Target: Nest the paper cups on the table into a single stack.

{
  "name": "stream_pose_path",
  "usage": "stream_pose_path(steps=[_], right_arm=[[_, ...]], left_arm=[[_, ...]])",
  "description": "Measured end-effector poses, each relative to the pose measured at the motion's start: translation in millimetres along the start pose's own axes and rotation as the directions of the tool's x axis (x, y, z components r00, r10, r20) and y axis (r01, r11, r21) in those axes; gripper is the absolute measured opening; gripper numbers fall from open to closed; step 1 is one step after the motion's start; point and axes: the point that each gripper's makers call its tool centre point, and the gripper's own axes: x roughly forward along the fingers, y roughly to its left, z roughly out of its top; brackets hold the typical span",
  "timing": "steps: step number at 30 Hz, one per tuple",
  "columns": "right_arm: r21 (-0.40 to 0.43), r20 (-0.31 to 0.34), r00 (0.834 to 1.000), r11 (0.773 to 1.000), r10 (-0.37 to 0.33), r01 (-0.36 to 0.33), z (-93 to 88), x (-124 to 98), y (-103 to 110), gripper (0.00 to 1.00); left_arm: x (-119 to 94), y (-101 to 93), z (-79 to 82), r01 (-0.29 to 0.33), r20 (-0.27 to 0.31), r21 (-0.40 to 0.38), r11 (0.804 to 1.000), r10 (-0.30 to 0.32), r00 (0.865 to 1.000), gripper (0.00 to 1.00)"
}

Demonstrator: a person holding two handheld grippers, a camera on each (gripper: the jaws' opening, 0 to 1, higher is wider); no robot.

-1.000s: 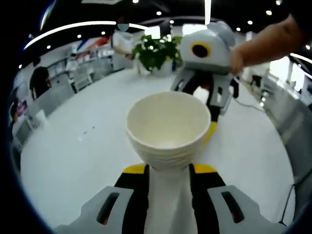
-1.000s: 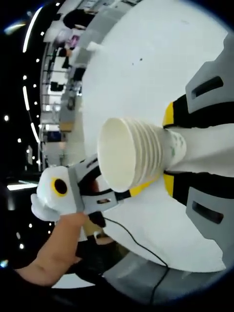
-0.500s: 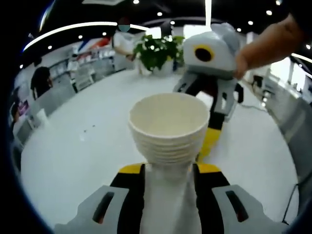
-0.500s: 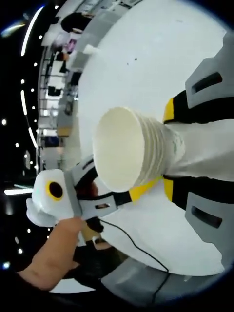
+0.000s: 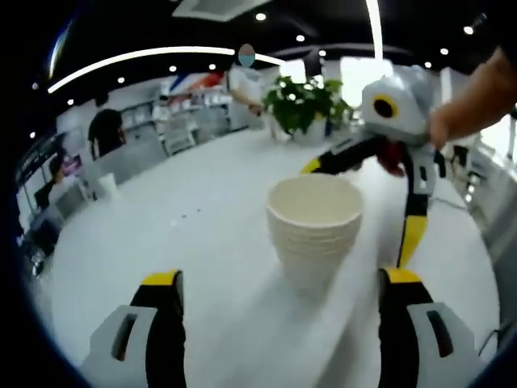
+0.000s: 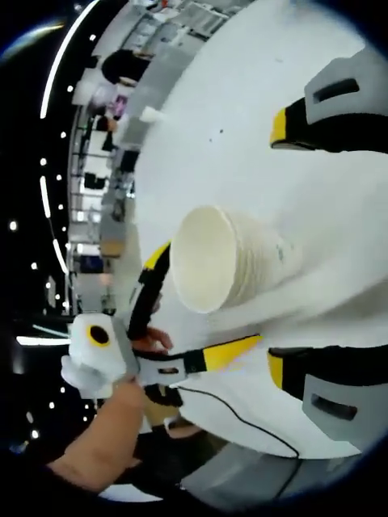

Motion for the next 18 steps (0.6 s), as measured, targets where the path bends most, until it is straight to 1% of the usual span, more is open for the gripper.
stream_pose_path(steps=[3, 5, 7, 8, 9, 10, 11, 12, 14, 17, 18], right_arm=[[0.014, 0.046, 0.998, 0.999, -0.042, 0.041, 6.1, -12, 1, 1.00], [0.042, 0.087, 0.994, 0.997, -0.071, 0.068, 8.9, -23, 5, 1.00], [0.049, 0.095, 0.991, 0.995, -0.089, 0.085, 5.7, -32, 9, 1.00], [0.063, 0.101, 0.990, 0.994, -0.098, 0.092, 4.8, -36, 11, 1.00], [0.090, 0.122, 0.985, 0.990, -0.118, 0.107, 4.8, -41, 14, 1.00], [0.092, 0.130, 0.984, 0.990, -0.123, 0.111, 4.3, -45, 17, 1.00], [0.084, 0.125, 0.985, 0.990, -0.120, 0.110, 1.7, -47, 22, 1.00], [0.081, 0.123, 0.984, 0.990, -0.126, 0.116, 7.6, -44, 23, 1.00], [0.090, 0.133, 0.982, 0.988, -0.134, 0.123, 10.0, -47, 28, 1.00], [0.100, 0.149, 0.977, 0.985, -0.152, 0.138, 10.1, -58, 37, 1.00], [0.104, 0.152, 0.977, 0.985, -0.153, 0.138, 9.9, -61, 41, 1.00]], left_arm=[[-15, -1.1, 6.5, -0.043, 0.054, -0.035, 0.998, 0.045, 0.998, 0.98], [-22, -2.8, 6.0, -0.061, 0.059, -0.046, 0.997, 0.063, 0.996, 0.98], [-30, -6.3, 6.4, -0.081, 0.069, -0.056, 0.995, 0.084, 0.994, 0.98], [-33, -8.7, 6.8, -0.087, 0.075, -0.059, 0.994, 0.091, 0.993, 0.98], [-36, -10.9, 7.5, -0.093, 0.085, -0.065, 0.994, 0.098, 0.992, 0.98], [-41, -16.3, 7.2, -0.095, 0.093, -0.073, 0.993, 0.102, 0.990, 0.98], [-44, -18.2, 6.9, -0.100, 0.094, -0.072, 0.992, 0.107, 0.990, 0.98], [-47, -18.0, 7.2, -0.111, 0.103, -0.063, 0.992, 0.117, 0.988, 0.98], [-54, -23.6, 4.9, -0.116, 0.110, -0.057, 0.992, 0.121, 0.987, 0.98], [-70, -34.4, -2.5, -0.136, 0.110, -0.094, 0.986, 0.146, 0.983, 0.98], [-75, -37.9, -4.1, -0.137, 0.121, -0.105, 0.985, 0.149, 0.981, 0.98]])
